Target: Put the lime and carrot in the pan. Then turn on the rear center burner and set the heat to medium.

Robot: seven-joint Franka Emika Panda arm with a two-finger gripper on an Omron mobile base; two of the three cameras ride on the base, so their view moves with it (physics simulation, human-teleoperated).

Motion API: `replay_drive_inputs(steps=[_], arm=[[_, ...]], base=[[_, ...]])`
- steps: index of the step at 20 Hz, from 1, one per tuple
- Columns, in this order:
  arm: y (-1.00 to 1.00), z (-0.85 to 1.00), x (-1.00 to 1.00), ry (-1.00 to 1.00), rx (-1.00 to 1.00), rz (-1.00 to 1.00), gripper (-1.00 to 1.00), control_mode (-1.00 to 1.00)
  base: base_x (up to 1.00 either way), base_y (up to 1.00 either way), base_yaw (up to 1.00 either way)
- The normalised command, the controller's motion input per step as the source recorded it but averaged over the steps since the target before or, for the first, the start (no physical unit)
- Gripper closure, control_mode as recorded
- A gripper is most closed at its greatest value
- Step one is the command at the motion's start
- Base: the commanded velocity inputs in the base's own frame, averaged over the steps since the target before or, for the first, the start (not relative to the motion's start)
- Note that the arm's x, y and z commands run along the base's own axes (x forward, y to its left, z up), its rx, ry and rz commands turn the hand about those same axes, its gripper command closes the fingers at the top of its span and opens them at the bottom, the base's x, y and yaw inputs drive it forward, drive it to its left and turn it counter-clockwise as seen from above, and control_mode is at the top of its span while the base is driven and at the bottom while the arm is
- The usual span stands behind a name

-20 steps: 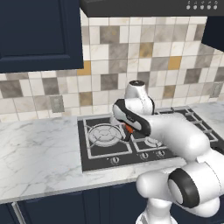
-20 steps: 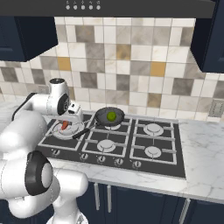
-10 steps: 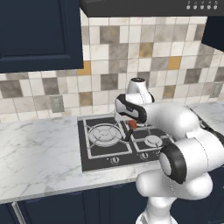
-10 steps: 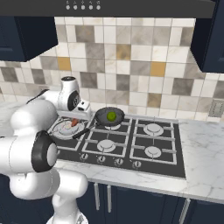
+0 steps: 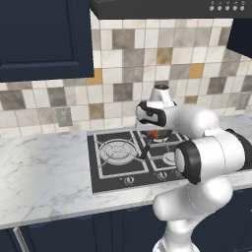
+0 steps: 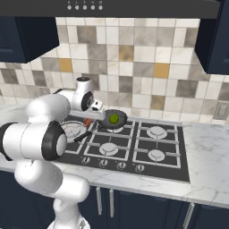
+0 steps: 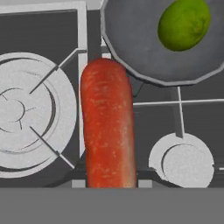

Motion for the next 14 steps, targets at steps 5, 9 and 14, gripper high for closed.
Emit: replay_drive_inputs(steps=[5, 9, 14], arm=[[-0.08, 0.00, 0.39, 0.00, -0.01, 0.00, 1.00, -1.00], [-0.11, 0.00, 0.22, 0.00, 0.00, 0.00, 1.00, -1.00], [-0.19, 0.00, 0.37, 0.00, 0.00, 0.00, 1.00, -1.00]], base=[[0.00, 0.00, 0.00], [0.00, 0.00, 0.00], [0.00, 0.00, 0.00]])
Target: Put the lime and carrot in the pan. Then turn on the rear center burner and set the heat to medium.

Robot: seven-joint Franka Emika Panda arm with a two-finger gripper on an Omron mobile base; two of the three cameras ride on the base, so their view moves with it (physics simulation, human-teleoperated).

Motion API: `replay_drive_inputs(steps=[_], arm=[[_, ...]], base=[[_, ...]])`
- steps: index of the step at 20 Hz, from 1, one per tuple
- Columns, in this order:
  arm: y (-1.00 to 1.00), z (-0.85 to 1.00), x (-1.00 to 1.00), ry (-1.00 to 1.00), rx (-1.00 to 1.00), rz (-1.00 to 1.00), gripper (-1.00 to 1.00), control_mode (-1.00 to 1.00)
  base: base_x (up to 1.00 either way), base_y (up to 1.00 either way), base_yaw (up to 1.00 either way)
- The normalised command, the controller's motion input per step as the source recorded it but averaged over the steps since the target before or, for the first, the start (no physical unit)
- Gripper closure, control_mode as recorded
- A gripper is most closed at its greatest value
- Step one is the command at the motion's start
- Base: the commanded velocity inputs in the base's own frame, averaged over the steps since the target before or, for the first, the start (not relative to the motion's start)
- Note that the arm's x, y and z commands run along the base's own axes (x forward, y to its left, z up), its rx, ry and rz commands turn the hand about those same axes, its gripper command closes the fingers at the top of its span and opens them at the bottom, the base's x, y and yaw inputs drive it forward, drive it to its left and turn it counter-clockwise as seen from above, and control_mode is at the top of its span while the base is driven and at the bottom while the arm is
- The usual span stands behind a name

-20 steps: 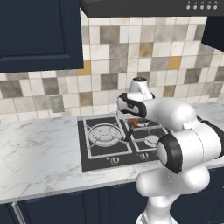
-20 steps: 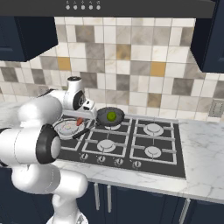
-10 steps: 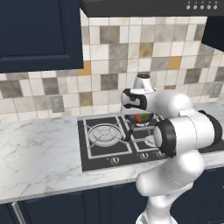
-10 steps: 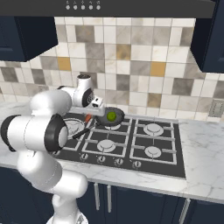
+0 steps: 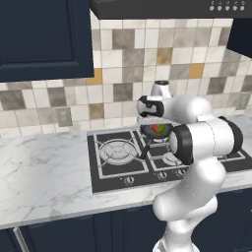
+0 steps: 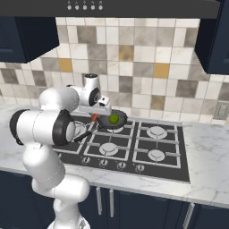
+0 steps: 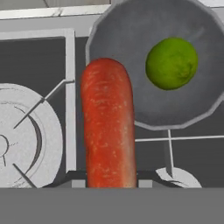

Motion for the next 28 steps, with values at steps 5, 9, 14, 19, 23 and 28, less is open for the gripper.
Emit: replay_drive_inputs(steps=[5, 9, 14, 19, 23, 28], arm=[[-0.13, 0.00, 0.46, 0.00, 0.00, 0.00, 1.00, -1.00], [-0.07, -0.04, 0.33, 0.00, 0.00, 0.00, 1.00, -1.00], [-0.05, -0.24, 0.12, 0.01, 0.00, 0.00, 1.00, -1.00], [-0.07, -0.30, 0.05, 0.01, 0.00, 0.00, 1.00, -1.00], [-0.03, -0.15, 0.15, 0.00, 0.00, 0.00, 1.00, -1.00], [0.00, -0.15, 0.27, 0.00, 0.00, 0.00, 1.00, -1.00]], base=[[0.00, 0.00, 0.00], [0.00, 0.00, 0.00], [0.00, 0.00, 0.00], [0.00, 0.00, 0.00], [0.00, 0.00, 0.00], [0.00, 0.00, 0.00]])
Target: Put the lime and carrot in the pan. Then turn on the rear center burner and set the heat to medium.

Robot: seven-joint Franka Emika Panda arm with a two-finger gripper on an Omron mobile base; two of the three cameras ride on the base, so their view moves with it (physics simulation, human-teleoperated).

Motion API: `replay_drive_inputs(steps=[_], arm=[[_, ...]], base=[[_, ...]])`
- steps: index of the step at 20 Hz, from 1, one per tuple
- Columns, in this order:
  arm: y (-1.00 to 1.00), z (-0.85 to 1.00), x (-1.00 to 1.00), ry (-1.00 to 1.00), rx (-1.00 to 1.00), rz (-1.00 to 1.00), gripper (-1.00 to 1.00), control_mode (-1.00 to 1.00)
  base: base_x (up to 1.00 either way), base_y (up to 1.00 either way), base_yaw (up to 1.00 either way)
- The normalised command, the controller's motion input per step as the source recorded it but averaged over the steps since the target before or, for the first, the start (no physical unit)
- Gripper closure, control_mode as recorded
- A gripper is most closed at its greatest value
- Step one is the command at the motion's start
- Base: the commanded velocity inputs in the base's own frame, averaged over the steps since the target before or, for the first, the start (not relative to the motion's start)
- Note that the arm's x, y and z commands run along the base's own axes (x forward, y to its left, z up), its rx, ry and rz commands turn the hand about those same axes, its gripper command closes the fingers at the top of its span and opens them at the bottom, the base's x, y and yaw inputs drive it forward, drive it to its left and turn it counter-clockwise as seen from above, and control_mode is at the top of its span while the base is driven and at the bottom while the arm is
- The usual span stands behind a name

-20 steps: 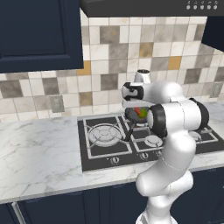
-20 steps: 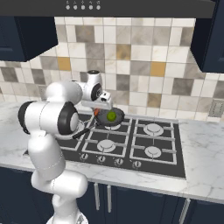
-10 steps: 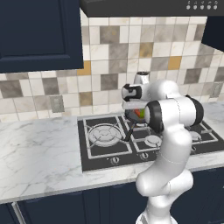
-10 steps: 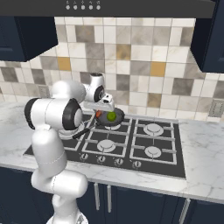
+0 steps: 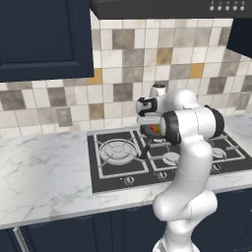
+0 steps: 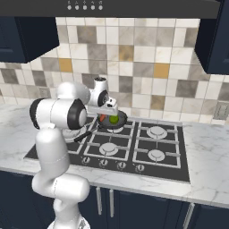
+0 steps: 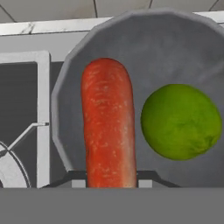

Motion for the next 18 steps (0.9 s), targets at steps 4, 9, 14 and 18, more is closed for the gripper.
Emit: replay_drive_inputs(steps=[4, 9, 14, 18], arm=[[0.00, -0.14, 0.35, 0.00, -0.01, 0.00, 1.00, -1.00], [0.00, 0.00, 0.31, 0.00, -0.06, 0.00, 1.00, -1.00], [-0.01, -0.01, 0.24, 0.00, -0.06, 0.00, 1.00, -1.00], [-0.04, -0.17, 0.09, 0.00, 0.00, 0.00, 1.00, -1.00]], base=[[0.00, 0.00, 0.00], [0.00, 0.00, 0.00], [0.00, 0.00, 0.00], [0.00, 0.00, 0.00]])
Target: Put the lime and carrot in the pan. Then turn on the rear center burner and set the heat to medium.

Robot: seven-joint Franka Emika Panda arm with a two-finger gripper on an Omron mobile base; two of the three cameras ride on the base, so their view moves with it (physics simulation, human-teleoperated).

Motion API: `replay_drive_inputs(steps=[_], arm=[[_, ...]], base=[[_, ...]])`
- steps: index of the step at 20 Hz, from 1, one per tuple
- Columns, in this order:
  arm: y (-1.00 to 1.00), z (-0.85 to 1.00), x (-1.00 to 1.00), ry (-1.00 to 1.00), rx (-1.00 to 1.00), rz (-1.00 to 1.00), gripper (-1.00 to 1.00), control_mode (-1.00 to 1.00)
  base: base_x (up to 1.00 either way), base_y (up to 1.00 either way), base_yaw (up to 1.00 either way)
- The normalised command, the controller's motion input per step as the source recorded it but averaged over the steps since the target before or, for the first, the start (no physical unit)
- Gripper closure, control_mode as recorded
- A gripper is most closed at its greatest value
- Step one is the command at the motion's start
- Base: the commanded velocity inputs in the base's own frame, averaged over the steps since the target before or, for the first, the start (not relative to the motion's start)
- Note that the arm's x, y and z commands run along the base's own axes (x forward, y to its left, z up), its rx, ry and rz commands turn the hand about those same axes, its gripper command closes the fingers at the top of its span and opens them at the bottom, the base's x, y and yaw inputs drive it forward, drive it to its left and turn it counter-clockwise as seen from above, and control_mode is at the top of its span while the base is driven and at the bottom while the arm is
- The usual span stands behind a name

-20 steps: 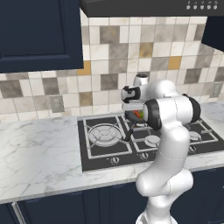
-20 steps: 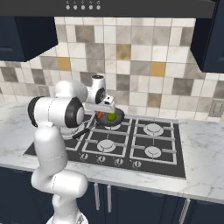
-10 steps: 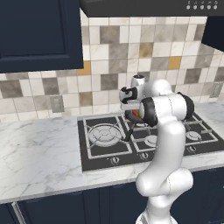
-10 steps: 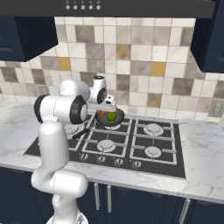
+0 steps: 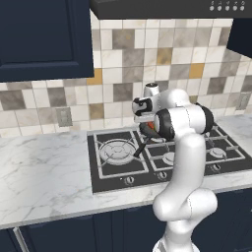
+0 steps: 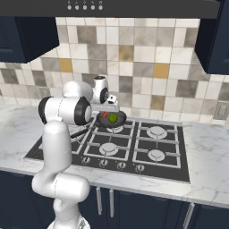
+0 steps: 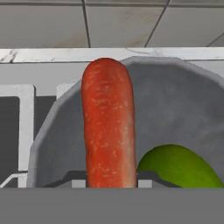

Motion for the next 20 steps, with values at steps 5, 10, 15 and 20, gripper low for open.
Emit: replay_drive_inputs(steps=[5, 10, 15, 20], arm=[[-0.09, -0.13, 0.00, 0.00, 0.00, 0.00, 1.00, -1.00], [-0.05, 0.00, -0.02, 0.00, 0.00, -0.01, -1.00, -1.00], [0.00, 0.00, -0.17, 0.00, 0.00, 0.00, -1.00, -1.00], [0.00, 0.04, -0.57, -0.03, 0.00, 0.00, -1.00, -1.00]], base=[[0.00, 0.00, 0.00], [0.00, 0.00, 0.00], [0.00, 0.00, 0.00], [0.00, 0.00, 0.00]])
